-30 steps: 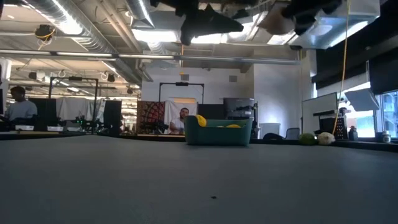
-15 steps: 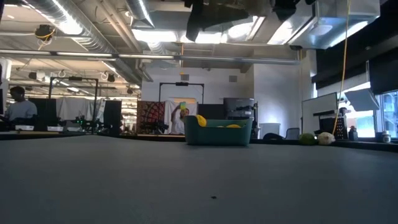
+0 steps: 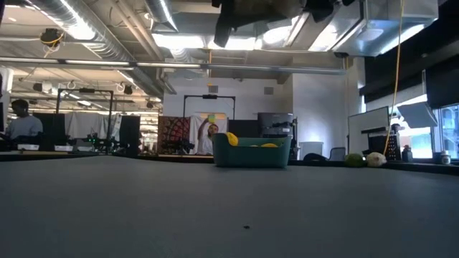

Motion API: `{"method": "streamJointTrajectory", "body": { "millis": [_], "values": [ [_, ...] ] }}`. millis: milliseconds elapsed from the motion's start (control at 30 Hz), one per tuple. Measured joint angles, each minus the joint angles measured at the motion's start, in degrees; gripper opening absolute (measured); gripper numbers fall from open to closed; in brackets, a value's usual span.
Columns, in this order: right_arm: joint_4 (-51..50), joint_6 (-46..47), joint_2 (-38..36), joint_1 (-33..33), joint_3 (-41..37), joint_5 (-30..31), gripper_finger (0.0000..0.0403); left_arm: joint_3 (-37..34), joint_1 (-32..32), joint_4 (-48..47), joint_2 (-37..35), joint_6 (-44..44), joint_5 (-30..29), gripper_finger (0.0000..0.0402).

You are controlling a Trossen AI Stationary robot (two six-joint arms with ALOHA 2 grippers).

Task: Sort produce into baskets
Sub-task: Put the white garlic into the blue bin

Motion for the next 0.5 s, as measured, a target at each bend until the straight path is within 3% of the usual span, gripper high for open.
{"method": "streamJointTrajectory", "body": {
  "millis": [167,500],
  "values": [
    [-0.2,1.9,0.3,0.0,0.0,-0.3,0.0139,0.0,0.0,0.0,0.1,0.4,0.1,0.0140],
    [-3.6,3.1,-0.5,0.0,0.2,-1.2,0.0242,0.0,0.1,-1.1,0.2,1.9,-0.4,0.0142]
  ]
}}
